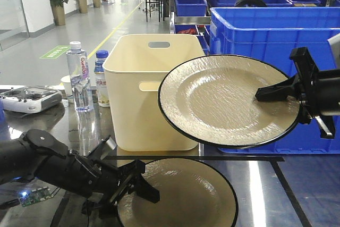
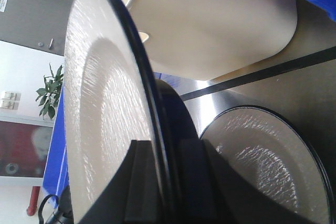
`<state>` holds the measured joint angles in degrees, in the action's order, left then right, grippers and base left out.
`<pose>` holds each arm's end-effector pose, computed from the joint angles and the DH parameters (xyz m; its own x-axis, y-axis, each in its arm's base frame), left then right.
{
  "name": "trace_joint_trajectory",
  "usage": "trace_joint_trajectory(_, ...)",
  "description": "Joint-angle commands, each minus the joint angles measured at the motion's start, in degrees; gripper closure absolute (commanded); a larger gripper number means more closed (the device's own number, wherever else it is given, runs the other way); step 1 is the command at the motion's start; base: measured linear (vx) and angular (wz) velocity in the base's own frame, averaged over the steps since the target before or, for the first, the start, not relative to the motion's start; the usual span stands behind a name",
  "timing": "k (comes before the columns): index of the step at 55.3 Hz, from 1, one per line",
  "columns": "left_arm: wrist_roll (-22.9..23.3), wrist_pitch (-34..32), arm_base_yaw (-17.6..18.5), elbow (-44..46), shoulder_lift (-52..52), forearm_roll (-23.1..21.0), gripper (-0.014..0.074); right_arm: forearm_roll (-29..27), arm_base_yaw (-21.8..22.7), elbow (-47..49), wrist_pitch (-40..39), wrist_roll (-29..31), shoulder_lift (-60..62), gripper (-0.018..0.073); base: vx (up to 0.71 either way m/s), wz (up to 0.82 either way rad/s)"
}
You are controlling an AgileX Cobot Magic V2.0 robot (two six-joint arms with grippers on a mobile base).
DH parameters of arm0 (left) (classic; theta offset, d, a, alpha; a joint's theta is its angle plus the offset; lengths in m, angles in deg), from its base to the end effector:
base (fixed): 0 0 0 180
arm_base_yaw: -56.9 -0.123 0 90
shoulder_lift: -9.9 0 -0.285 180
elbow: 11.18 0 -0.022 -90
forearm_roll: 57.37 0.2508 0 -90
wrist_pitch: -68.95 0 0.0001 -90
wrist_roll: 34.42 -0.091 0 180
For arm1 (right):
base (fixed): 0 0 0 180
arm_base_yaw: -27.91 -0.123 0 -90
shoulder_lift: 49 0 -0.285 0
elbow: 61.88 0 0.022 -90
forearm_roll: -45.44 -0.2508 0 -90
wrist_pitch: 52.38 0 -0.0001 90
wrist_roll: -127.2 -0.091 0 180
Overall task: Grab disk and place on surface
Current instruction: 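Lower the left gripper's plate onto the counter and release it, then lower the right gripper's plate onto the first plate and release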
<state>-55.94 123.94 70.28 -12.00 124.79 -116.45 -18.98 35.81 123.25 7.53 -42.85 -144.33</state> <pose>0.3605 -0.1515 0.2354 -0.9788 -0.0441 -0.2001 0.1246 0.6473 -0.7520 0.3295 0.0260 0.3937 -0.7944 0.4846 -0.3661 -0.0759 0.5188 0.8515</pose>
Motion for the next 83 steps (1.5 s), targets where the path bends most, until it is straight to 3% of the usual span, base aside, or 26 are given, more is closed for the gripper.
trace_joint_trajectory(1,-1.21,1.37,-1.21,1.66,-3.82,0.31,-0.0022,-7.37,0.19,2.33,-1.51,-0.22,2.53,0.0567,0.0,0.0)
trace_joint_trajectory(11,-2.03,1.45,-5.56,1.66,-7.9,3.47,-0.0008,-7.23,0.19,2.33,-0.4,0.04,2.53,0.0567,0.0,0.0)
trace_joint_trajectory(28,-2.03,1.54,-11.52,1.66,-21.01,3.39,0.0008,-2.58,-0.5,2.33,-2.18,0.44,2.44,0.0567,0.0,0.0)
trace_joint_trajectory(33,-2.03,-0.91,-11.64,1.66,-25.18,3.28,0.0008,-0.03,-3.8,2.33,-3.75,0.44,2.0,0.0567,0.0,0.0)
trace_joint_trajectory(42,-2.03,-9.24,-11.64,1.66,-32.38,0.75,0.0008,7.06,-15.9,2.33,-9.87,0.38,-1.51,0.0567,0.0,0.0)
trace_joint_trajectory(51,-2.25,-14.04,-11.64,1.66,-36.29,0.88,0.0008,8.65,-23.01,2.33,-15.86,-0.26,-6.03,0.0567,0.0,0.0)
trace_joint_trajectory(63,-2.2,-14.49,-11.64,1.66,-37.4,0.81,0.0008,11.14,-24.47,2.33,-16.63,-0.21,-10.21,0.0567,0.0,0.0)
trace_joint_trajectory(83,-2.2,-13.64,-11.64,1.66,-37.4,0.86,0.0008,24.53,-24.41,2.33,-17.56,-0.33,-10.33,0.0557,0.0,0.0)
